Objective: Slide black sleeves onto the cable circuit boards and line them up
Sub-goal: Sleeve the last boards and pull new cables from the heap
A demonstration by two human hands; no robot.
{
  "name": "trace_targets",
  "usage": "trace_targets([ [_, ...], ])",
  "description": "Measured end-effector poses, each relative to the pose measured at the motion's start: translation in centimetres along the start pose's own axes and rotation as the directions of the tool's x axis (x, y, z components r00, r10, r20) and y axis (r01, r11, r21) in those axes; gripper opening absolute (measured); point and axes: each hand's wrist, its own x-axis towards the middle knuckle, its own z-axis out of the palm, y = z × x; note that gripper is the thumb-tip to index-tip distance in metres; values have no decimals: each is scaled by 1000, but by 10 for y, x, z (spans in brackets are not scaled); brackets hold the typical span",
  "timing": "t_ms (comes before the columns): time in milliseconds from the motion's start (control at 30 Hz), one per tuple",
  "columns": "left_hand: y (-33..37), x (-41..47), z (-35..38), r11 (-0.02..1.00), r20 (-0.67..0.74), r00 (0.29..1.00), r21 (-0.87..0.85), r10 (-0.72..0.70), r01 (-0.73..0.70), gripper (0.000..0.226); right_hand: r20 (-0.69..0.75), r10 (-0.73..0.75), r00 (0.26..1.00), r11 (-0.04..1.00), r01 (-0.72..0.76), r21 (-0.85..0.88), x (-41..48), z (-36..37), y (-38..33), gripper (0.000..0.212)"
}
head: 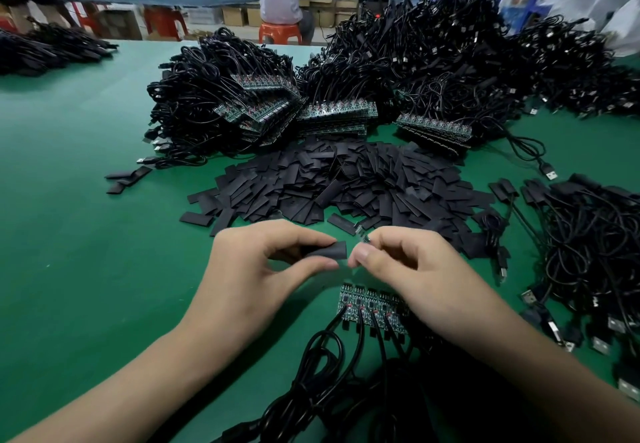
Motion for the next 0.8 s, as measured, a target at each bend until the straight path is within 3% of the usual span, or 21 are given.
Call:
trace_targets([
  [100,0,1,-4,999,-16,1000,-29,-21,21,21,40,-1,999,999,2,-32,-2,-8,-4,28],
  [300,1,2,-5,1000,-12,1000,-9,1,-1,18,106,58,993,998,-61,24,-3,-8,-5,47],
  [400,2,1,-5,1000,10,1000,-6,15,-15,18,137,31,990,995,-18,-97,-3,-7,-6,35],
  [600,-2,2,-5,1000,38,999,3,8,-8,19,170,13,985,993,7,-117,-5,-7,-9,35],
  [800,-4,5,-10,980,211,967,100,146,-170,18,221,6,975,938,71,-339,-5,-11,-9,32],
])
